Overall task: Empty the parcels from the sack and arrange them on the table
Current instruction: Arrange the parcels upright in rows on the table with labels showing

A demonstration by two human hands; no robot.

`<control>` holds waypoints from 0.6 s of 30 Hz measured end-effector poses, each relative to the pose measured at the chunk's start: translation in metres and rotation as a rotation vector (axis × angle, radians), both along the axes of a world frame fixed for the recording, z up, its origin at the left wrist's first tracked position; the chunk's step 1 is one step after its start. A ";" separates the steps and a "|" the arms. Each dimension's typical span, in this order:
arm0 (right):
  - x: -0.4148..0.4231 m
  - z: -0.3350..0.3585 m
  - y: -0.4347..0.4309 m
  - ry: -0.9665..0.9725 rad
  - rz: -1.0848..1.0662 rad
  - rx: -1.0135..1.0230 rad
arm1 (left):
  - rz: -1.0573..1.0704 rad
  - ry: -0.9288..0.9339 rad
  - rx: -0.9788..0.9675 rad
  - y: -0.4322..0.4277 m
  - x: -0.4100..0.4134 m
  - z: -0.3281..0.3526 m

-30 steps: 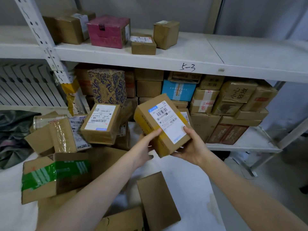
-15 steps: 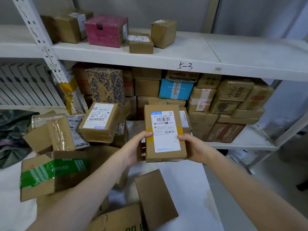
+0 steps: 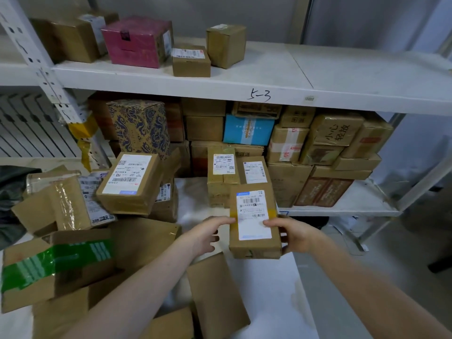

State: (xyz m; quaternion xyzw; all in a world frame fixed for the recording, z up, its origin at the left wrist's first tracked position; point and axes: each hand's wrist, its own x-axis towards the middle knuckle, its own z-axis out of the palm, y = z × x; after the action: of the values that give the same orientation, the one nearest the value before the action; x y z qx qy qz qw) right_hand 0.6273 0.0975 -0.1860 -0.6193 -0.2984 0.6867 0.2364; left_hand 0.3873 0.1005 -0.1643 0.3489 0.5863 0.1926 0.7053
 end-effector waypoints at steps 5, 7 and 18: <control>0.010 -0.020 0.009 -0.072 -0.020 -0.082 | -0.104 0.384 0.105 0.010 0.004 -0.013; 0.006 -0.031 0.011 -0.074 -0.042 -0.105 | -0.191 0.490 0.157 0.008 0.002 -0.019; -0.003 -0.078 0.034 -0.623 -0.215 0.374 | -0.267 0.623 0.205 0.003 -0.014 -0.027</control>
State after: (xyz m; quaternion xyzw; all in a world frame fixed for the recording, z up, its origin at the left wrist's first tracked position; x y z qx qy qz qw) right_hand 0.6247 0.1318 -0.2642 -0.7721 -0.4096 0.3705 0.3142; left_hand 0.3736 0.1031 -0.1915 0.5334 0.7001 0.0406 0.4729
